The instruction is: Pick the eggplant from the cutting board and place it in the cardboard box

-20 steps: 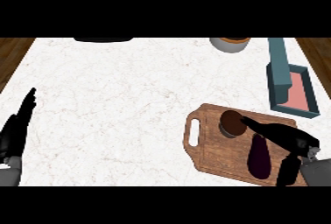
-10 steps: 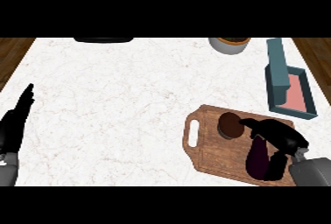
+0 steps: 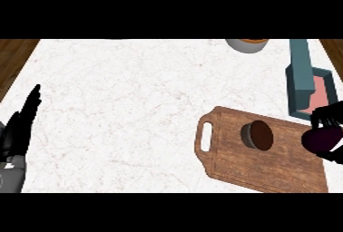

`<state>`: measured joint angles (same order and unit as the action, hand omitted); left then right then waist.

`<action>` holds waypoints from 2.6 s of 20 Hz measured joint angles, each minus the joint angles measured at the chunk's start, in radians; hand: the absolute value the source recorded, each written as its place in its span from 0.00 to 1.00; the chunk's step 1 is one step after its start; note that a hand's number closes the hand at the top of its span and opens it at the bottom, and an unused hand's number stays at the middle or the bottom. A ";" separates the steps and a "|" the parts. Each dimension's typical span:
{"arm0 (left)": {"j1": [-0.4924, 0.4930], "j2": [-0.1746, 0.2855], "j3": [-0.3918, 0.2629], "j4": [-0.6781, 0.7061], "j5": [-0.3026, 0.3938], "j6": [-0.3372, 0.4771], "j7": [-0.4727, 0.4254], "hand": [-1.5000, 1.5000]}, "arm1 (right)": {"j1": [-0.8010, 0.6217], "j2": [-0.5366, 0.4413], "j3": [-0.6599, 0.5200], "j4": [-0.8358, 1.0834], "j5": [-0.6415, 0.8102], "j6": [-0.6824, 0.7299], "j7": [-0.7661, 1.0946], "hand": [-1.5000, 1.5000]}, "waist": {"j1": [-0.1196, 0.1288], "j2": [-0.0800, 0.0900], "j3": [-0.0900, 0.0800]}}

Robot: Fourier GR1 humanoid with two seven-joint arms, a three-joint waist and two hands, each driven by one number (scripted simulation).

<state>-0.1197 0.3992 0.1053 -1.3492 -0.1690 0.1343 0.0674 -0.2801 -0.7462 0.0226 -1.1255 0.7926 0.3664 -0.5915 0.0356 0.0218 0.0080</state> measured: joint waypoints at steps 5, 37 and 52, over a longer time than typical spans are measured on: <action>-0.010 -0.008 -0.009 -0.006 0.000 -0.002 -0.003 0.50 | -0.060 -0.123 -0.114 0.126 -0.044 -0.092 -0.198 1.00 | 0.016 0.013 0.007; -0.066 -0.017 -0.028 0.042 -0.022 -0.018 -0.004 0.50 | -0.486 -0.170 -0.094 0.539 -0.385 -0.061 -0.381 1.00 | 0.057 0.004 -0.005; -0.061 -0.022 -0.016 0.052 -0.034 -0.011 -0.019 0.50 | -0.727 0.082 0.046 0.796 -0.297 -0.095 -0.293 0.00 | 0.041 0.003 -0.006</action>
<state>-0.1807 0.3769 0.0892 -1.2971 -0.2034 0.1236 0.0489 -1.0071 -0.6640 0.0691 -0.3296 0.4952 0.2715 -0.8845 0.0769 0.0248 0.0025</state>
